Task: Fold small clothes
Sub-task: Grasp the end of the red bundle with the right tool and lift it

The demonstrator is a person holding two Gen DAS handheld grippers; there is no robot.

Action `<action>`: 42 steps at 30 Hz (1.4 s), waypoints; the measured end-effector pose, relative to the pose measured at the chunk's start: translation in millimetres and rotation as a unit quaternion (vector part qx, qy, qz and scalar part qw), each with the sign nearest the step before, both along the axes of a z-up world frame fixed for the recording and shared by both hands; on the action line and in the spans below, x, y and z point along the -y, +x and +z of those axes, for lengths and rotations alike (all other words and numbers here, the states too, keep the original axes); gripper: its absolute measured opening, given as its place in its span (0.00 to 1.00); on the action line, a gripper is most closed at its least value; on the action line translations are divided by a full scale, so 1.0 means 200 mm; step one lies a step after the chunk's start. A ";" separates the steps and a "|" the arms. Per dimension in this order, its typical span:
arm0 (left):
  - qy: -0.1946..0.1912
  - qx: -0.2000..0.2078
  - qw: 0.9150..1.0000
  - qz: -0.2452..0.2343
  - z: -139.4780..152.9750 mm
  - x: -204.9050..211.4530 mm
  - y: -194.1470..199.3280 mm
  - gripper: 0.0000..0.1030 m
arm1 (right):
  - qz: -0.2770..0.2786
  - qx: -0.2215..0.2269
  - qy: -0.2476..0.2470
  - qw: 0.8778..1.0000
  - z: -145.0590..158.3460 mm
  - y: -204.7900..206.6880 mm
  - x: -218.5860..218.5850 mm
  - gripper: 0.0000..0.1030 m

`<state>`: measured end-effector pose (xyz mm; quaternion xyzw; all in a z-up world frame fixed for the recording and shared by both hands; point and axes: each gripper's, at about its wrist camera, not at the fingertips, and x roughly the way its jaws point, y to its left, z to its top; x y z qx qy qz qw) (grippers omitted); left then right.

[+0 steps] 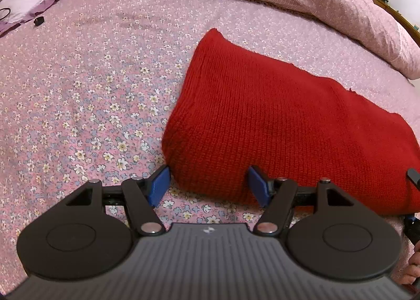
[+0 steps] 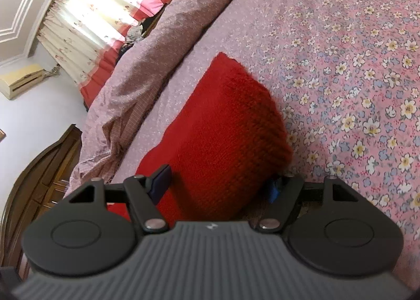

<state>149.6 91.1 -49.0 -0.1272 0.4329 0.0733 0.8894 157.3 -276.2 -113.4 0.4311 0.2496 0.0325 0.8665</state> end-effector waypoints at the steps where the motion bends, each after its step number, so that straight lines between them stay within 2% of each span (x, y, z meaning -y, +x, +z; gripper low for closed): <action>1: 0.000 0.000 1.000 0.000 0.00 0.00 0.00 0.68 | -0.001 0.001 -0.001 1.000 0.00 0.00 0.00 0.70; 5: 0.002 0.000 1.000 -0.001 0.00 0.00 0.00 0.68 | -0.007 0.008 0.009 1.000 0.00 0.01 0.01 0.70; 11: 0.002 0.000 1.000 -0.001 -0.01 0.00 0.00 0.68 | -0.032 0.010 0.049 0.998 -0.04 0.00 0.07 0.50; 15: 0.001 -0.001 1.000 0.000 0.00 0.00 0.00 0.68 | -0.029 0.011 0.077 0.997 -0.06 0.00 0.10 0.36; 19: 0.002 0.003 1.000 0.002 0.02 -0.02 0.00 0.68 | -0.025 0.010 0.098 0.995 -0.07 0.00 0.13 0.30; 24: 0.012 0.010 1.000 0.008 0.06 -0.05 -0.01 0.68 | -0.012 0.026 0.035 0.999 0.02 -0.01 0.08 0.27; 30: 0.009 0.014 1.000 0.020 0.09 -0.11 -0.03 0.68 | 0.005 0.049 -0.014 0.999 0.16 0.02 0.05 0.26; 38: 0.008 0.015 0.999 0.027 0.11 -0.17 -0.04 0.68 | 0.043 0.101 -0.094 0.989 0.37 0.05 -0.06 0.25; 42: 0.009 0.012 0.999 0.030 0.11 -0.20 -0.04 0.68 | 0.060 0.121 -0.115 0.984 0.45 0.07 -0.11 0.25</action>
